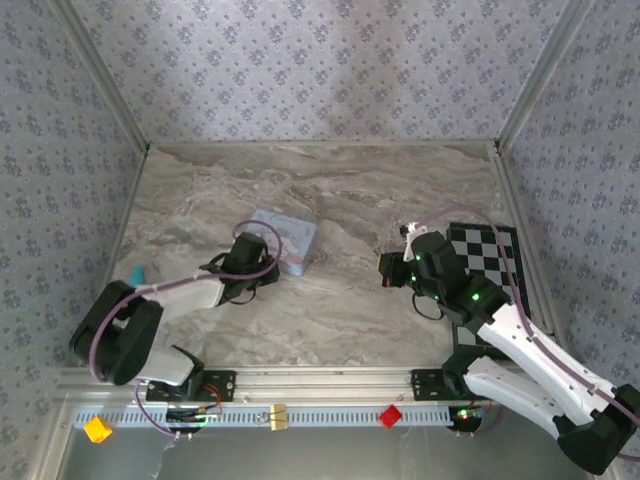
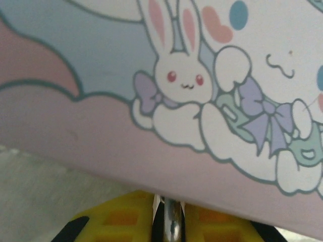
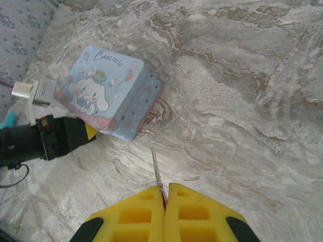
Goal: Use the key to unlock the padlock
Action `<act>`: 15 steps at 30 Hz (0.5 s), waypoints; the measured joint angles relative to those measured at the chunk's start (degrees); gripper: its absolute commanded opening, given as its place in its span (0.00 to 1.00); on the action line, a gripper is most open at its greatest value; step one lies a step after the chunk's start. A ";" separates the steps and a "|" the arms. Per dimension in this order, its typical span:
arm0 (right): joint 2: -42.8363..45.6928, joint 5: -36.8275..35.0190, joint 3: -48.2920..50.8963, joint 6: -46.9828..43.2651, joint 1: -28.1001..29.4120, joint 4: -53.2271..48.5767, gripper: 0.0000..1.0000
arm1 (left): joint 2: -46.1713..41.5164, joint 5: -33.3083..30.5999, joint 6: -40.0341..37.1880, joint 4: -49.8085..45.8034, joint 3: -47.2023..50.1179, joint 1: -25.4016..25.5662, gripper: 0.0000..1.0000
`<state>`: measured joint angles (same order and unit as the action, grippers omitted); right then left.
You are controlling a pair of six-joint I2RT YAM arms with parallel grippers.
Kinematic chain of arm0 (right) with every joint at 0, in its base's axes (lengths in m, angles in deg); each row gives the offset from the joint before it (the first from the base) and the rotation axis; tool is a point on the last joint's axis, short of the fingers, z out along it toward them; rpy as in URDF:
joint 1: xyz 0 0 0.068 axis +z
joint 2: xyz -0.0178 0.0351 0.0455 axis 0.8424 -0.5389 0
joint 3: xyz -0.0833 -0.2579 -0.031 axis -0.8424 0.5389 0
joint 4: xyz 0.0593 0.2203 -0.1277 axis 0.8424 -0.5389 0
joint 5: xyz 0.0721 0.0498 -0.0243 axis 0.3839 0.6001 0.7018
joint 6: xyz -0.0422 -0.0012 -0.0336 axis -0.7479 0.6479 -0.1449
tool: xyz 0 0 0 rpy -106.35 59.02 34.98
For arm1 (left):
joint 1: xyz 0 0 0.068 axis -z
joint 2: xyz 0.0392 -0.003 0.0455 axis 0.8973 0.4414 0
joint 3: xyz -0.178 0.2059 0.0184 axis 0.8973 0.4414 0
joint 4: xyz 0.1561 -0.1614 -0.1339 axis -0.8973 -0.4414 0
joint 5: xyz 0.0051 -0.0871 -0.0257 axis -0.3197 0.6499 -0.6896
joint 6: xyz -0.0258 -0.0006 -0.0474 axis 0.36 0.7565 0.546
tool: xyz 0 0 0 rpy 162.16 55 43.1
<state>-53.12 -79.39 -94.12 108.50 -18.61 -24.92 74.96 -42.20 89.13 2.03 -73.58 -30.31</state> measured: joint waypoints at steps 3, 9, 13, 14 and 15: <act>-1.18 0.50 0.00 0.35 0.39 1.42 0.00 | -2.27 -2.08 2.86 -2.56 0.48 3.67 0.02; -4.48 1.01 -0.02 0.39 1.11 3.34 0.00 | -0.13 -2.82 9.66 -2.45 0.37 11.10 0.03; -5.44 1.18 -0.02 0.44 1.92 4.13 0.00 | 3.56 -2.27 12.79 -1.60 -1.86 13.99 0.05; -5.44 1.18 -0.02 0.59 2.14 4.22 0.00 | 4.11 -1.84 13.46 -1.18 -2.40 14.34 0.05; -5.44 1.18 -0.02 0.63 2.38 4.35 0.00 | 4.55 -1.25 14.16 -0.74 -2.78 14.62 0.05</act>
<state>-58.56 -78.21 -94.15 109.14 -16.23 -20.57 79.51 -43.44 103.29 1.28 -76.36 -15.69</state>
